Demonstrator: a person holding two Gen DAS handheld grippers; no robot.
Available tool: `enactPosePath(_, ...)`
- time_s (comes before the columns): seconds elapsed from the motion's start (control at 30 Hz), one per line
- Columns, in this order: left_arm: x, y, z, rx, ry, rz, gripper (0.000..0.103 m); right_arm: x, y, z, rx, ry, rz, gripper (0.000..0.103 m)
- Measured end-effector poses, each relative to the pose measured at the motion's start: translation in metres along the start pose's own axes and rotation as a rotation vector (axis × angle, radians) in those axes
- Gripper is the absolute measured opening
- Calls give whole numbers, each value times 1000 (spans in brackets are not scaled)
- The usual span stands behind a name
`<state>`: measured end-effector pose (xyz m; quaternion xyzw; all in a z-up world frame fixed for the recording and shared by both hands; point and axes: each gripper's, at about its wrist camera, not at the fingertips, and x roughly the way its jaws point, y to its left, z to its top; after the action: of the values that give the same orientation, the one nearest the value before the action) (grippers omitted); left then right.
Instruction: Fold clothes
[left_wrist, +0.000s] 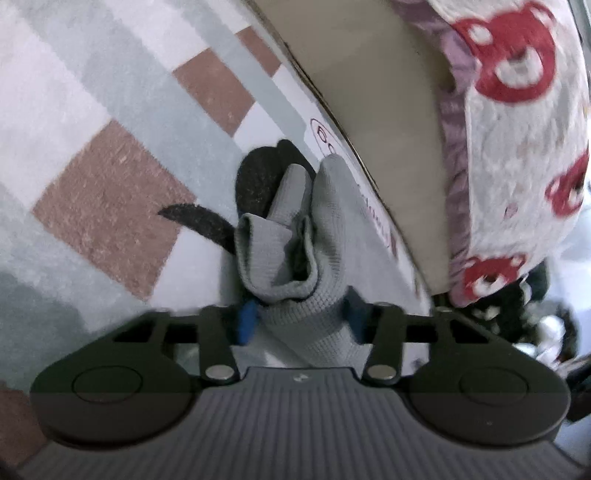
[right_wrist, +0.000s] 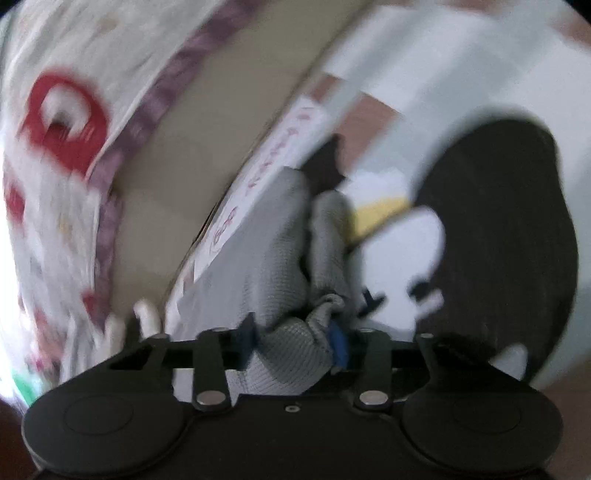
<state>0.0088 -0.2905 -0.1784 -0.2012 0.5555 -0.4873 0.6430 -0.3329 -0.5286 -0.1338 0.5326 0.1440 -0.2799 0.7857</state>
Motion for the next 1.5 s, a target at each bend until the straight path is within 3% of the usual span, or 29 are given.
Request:
enactPosePath(0.07, -3, -11, -3, 43, 2, 49, 41, -9, 20, 2, -143, -29, -16, 35)
enactPosePath(0.2, -9, -31, -5, 176, -36, 196, 58, -10, 35, 2, -280, -2, -108, 34)
enactPosePath(0.27, -13, -28, -1, 162, -57, 195, 64, -5, 29, 3, -270, 32, -153, 38)
enactPosePath(0.43, -4, -10, 13, 93, -40, 124, 65, -14, 9, 16, -207, 72, -127, 59)
enactPosePath(0.57, 11, -13, 20, 134, -32, 84, 74, 8, 9, 31, -226, 116, -75, 73)
enactPosePath(0.67, 27, -23, 29, 190, -16, 76, 80, 26, 10, 42, -241, 149, -33, 73)
enactPosePath(0.73, 42, -35, 35, 258, 11, 102, 78, 38, 11, 49, -251, 171, -5, 74)
enactPosePath(0.8, 53, -50, 36, 355, 36, 150, 43, 50, 11, 56, -262, 194, 23, 73)
enactPosePath(0.87, 52, -63, 29, 453, 29, 186, 27, 62, 12, 64, -272, 216, 51, 42)
enactPosePath(0.97, 36, -81, 15, 535, -21, 189, 19, 55, 37, 66, -420, 218, 69, 34)
enactPosePath(1.03, 25, -92, 6, 577, -51, 189, 19, 43, 62, 61, -559, 198, 66, 33)
enactPosePath(1.17, 3, -107, -4, 579, -89, 198, 19, 29, 98, 56, -697, 170, 76, 32)
enactPosePath(1.23, 6, -99, -3, 533, -54, 213, 19, 31, 104, 59, -701, 175, 67, 32)
enactPosePath(1.3, 12, -87, -2, 487, -32, 228, 21, 43, 102, 59, -701, 203, -15, 35)
enactPosePath(1.37, 19, -74, 0, 443, -18, 242, 24, 57, 94, 59, -683, 218, -129, 49)
enactPosePath(1.43, 23, -64, 8, 386, -5, 243, 32, 54, 83, 62, -617, 159, -176, 57)
enactPosePath(1.5, 26, -50, 20, 299, 21, 214, 42, 30, 66, 64, -493, 56, -145, 59)
